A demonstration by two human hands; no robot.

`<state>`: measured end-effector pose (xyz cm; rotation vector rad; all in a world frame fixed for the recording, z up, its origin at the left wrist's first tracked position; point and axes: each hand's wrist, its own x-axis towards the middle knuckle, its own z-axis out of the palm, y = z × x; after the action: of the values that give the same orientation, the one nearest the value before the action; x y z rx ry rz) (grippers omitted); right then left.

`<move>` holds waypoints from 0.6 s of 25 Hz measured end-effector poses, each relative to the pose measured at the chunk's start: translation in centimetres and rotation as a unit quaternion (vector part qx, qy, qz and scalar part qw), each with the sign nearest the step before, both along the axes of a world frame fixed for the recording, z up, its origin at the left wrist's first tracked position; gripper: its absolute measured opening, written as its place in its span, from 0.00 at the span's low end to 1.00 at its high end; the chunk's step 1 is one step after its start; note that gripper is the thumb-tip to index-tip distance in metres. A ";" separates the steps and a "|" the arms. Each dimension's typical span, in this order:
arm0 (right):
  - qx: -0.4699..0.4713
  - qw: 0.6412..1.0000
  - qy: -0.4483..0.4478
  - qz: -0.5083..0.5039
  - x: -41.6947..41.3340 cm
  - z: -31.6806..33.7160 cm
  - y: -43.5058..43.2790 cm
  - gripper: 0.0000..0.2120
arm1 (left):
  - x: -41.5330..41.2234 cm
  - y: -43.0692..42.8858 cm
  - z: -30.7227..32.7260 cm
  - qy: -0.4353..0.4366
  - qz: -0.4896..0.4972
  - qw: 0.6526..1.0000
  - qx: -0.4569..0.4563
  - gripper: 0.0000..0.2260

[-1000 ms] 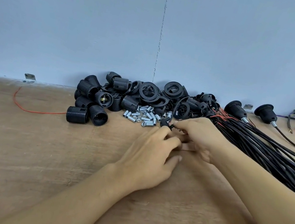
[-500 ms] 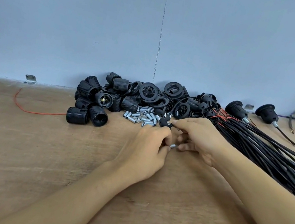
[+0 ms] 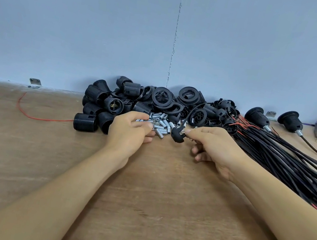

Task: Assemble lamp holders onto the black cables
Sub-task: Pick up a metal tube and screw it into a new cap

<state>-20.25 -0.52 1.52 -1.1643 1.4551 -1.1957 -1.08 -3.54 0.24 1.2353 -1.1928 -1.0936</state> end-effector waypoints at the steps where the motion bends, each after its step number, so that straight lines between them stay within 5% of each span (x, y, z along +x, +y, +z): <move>1: 0.000 1.000 0.001 0.001 0.0 0.0 0.0 0.06 | 0.3 -0.1 -0.1 0.009 -0.007 1.000 0.009 0.11; 5: -0.004 1.000 0.010 0.008 -0.2 -0.2 0.2 0.06 | 0.2 0.3 -0.7 -0.111 0.024 0.991 -0.068 0.11; 9: -0.008 1.000 0.013 0.012 -0.2 -0.3 0.2 0.07 | -0.7 1.2 -1.2 -0.306 -0.010 0.931 -0.202 0.11; 15: -0.013 1.000 0.013 0.013 -0.4 -0.3 0.3 0.07 | -0.8 1.3 -1.2 -0.406 -0.025 0.890 -0.204 0.04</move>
<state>-20.61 -0.20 1.25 -1.2164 1.4428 -1.1891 -1.90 -2.21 -0.94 1.3567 -1.9695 -0.2816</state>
